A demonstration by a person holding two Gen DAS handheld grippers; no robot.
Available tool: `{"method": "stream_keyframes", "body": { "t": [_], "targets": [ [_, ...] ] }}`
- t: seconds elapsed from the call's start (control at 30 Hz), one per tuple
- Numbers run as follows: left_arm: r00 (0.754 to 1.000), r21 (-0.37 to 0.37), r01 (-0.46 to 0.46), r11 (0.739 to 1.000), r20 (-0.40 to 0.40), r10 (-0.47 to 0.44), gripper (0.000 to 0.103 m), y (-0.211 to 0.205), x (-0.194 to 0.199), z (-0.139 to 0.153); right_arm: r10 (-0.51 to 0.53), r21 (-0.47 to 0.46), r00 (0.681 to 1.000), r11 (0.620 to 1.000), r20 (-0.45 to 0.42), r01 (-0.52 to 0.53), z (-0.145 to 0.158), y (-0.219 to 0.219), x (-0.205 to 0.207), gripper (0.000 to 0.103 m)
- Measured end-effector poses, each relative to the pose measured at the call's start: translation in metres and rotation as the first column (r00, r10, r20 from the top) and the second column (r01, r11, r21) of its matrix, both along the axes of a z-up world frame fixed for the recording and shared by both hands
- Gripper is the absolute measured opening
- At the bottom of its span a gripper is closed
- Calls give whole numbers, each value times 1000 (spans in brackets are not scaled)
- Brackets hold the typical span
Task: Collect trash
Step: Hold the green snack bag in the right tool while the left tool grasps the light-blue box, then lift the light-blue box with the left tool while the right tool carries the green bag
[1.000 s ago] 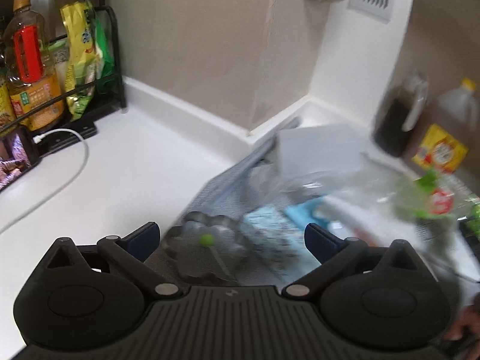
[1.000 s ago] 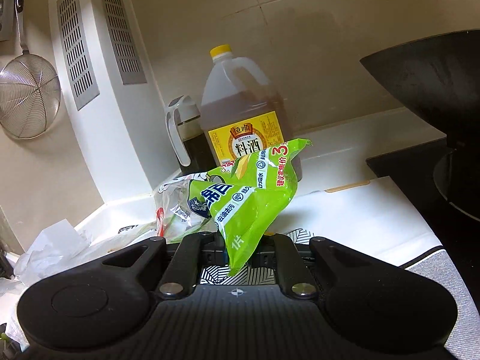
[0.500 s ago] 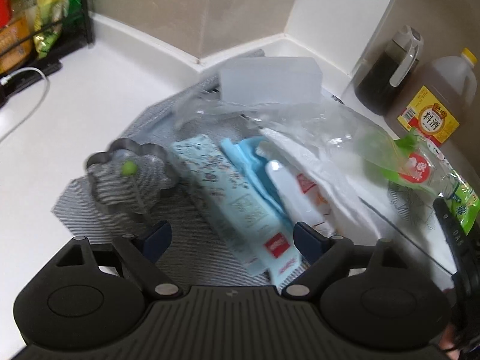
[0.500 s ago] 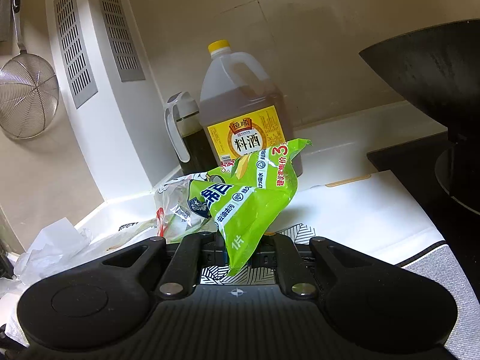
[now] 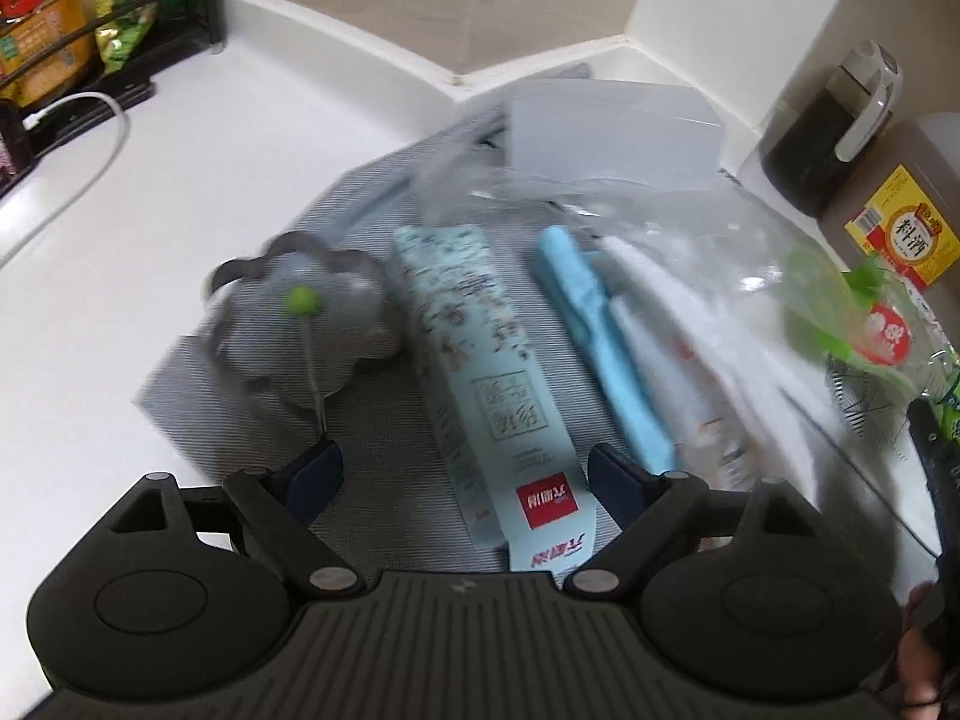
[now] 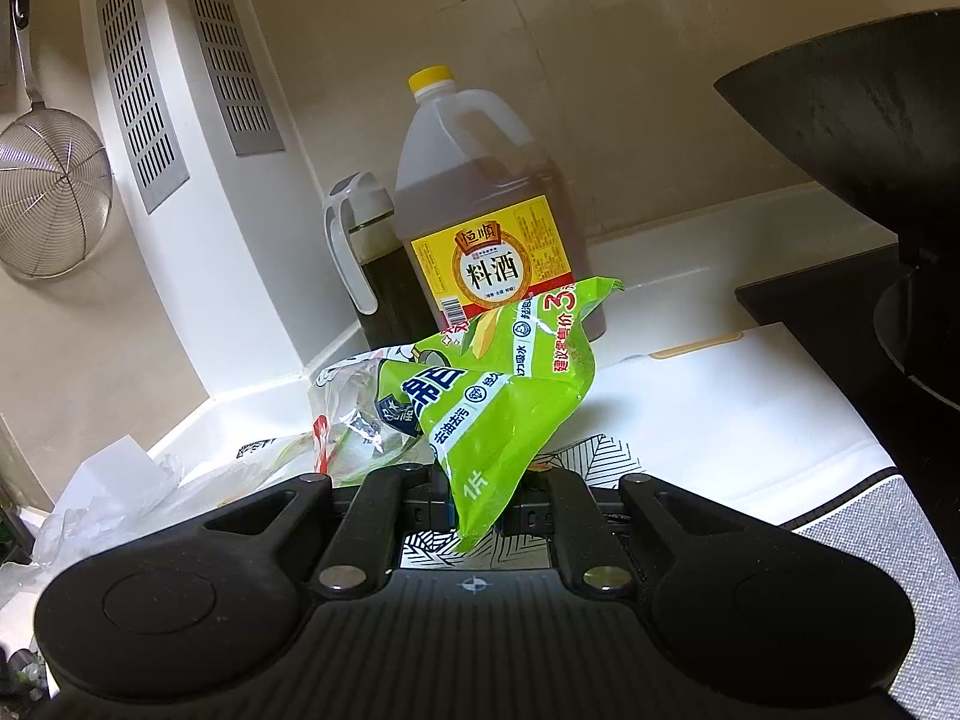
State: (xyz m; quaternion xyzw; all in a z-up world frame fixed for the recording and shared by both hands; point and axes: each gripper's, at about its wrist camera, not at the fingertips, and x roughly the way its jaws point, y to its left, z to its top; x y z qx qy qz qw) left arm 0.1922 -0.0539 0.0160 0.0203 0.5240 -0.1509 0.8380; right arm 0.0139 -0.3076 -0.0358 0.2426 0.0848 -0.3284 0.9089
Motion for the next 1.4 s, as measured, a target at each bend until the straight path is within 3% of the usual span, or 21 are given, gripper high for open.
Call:
{"method": "stream_keyframes", "body": {
  "t": [0.2,0.33,0.37,0.43,0.6,0.8,1.17,1.4],
  "targets": [
    [998,-42,46,998,-35,-48,94,2,6,9,6,-6,1000,1000,-5,-6,0,0,1,11],
    [996,-18,82,996,-41,-83,93,-18,2,4,8,9,1000,1000,-9,-8,-1,-2,1,12],
    [996,-17,79,997,-46,-79,87,-21,3,2,8,13,1000,1000,-10,-8,-1,-2,1,12],
    [996,-9,84,996,-41,-85,57,-25,3,1,10,19,1000,1000,-11,-10,-2,-3,1,12],
    [995,-12,100,995,-9,-100,48,-20,-2,9,29,-26,999,999,15,-28,2,4,-3,11],
    [988,-83,141,986,80,-135,46,0,-32,36,-36,-152,992,987,119,54,14,19,-22,10],
    [974,-200,180,963,174,-146,44,50,-75,83,-146,-129,974,977,176,169,17,12,-38,10],
    [970,-243,175,954,207,-125,44,71,-94,98,-128,-129,970,979,208,157,16,13,-42,10]
  ]
}}
